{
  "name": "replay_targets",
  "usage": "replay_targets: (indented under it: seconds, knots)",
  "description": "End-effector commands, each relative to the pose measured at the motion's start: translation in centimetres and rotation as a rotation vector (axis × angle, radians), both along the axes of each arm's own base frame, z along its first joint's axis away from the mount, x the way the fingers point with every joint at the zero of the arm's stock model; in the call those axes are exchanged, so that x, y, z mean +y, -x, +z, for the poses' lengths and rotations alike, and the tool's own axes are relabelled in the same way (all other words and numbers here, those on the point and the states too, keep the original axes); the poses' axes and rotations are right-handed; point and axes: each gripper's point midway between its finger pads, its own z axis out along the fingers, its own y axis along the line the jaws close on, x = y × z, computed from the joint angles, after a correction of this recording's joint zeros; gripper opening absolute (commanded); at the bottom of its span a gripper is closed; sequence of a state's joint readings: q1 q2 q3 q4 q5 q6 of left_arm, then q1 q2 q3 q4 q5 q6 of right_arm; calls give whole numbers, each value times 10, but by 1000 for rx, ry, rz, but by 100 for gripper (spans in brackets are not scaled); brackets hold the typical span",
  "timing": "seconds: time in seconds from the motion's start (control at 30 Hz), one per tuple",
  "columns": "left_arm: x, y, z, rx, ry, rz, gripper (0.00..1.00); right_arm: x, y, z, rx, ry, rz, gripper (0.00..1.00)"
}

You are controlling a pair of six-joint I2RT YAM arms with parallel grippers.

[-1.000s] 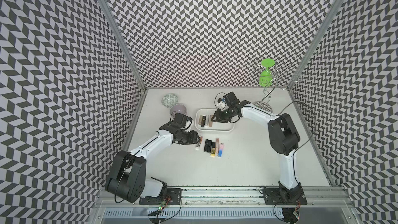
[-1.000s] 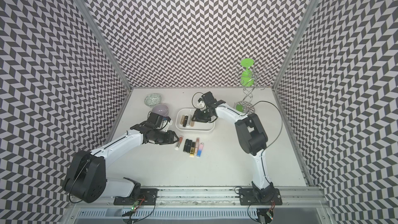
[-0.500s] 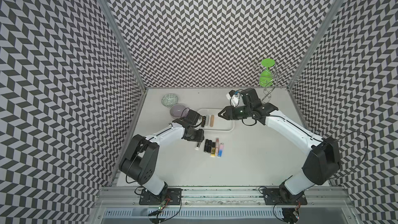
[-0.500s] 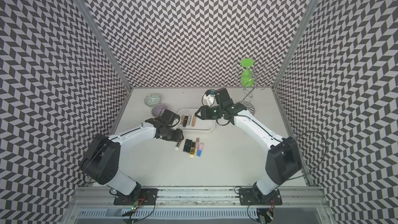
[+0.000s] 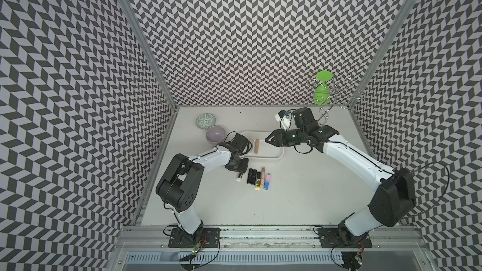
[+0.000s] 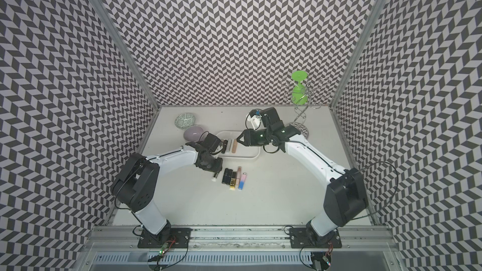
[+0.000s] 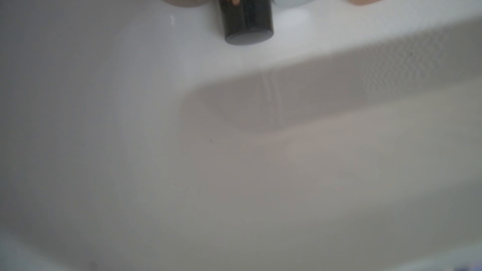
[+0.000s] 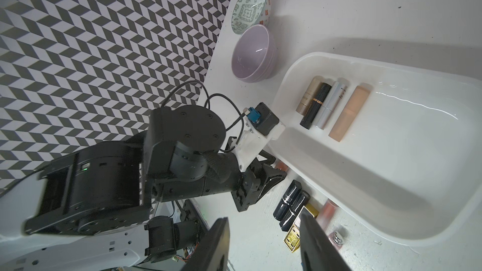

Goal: Put the lipstick into the storage box
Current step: Pick up the lipstick at the center of the board.

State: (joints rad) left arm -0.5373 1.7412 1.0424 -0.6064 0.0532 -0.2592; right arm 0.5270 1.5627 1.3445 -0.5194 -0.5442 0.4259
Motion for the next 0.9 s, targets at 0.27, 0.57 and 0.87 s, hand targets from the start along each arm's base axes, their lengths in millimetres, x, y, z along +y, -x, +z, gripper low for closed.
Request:
replay_targets:
  seconds: [0.27, 0.57, 0.87]
  knots:
    - [2, 1, -14, 1, -85, -31, 31, 0, 2, 19, -57, -48, 19, 48]
    - [5, 1, -7, -13, -85, -41, 20, 3, 3, 21, -47, -76, 22, 48]
    - [7, 9, 44, -66, 78, -3, 19, 11, 1, 29, -36, -134, 33, 48]
